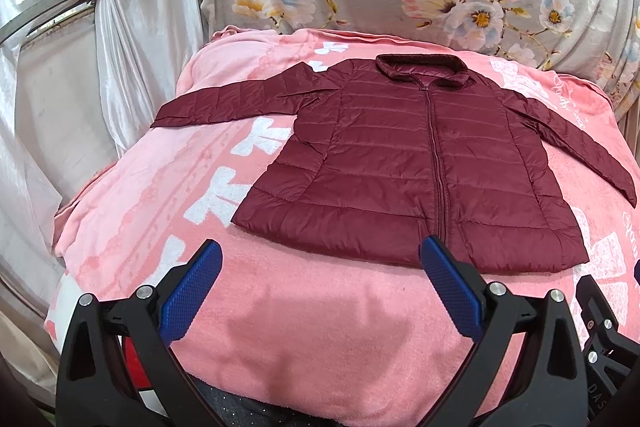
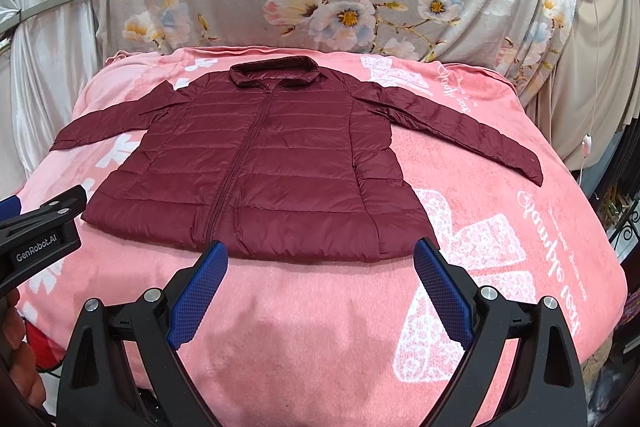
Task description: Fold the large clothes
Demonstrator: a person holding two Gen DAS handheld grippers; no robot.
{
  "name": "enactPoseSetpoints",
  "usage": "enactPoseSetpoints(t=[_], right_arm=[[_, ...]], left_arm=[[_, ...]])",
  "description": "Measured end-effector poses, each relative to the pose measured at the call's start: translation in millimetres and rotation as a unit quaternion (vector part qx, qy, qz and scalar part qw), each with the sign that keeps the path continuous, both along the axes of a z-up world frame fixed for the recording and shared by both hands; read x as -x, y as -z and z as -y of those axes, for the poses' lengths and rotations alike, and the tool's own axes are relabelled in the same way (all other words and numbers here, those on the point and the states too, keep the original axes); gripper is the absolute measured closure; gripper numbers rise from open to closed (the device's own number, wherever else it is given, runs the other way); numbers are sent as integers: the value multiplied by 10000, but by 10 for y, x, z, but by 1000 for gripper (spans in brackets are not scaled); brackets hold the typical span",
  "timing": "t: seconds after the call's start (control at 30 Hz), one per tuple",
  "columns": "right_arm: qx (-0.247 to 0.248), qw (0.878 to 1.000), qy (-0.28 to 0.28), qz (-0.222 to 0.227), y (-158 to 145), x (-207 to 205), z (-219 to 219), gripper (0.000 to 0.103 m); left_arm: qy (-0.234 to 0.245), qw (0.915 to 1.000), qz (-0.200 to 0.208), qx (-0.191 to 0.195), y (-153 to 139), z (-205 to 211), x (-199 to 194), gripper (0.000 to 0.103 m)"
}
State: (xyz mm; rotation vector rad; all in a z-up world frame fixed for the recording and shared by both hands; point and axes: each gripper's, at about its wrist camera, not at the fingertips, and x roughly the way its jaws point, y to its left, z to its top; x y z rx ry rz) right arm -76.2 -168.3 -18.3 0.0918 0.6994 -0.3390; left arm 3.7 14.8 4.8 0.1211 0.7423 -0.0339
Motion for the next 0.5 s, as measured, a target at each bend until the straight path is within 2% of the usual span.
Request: enactPoseSetpoints(t=[0.5], right_arm=[[8,10000,-4,-12,-1,-15,-1,11]], left_arm=[[-12,10000,-10,9,6,-16,-17,6]])
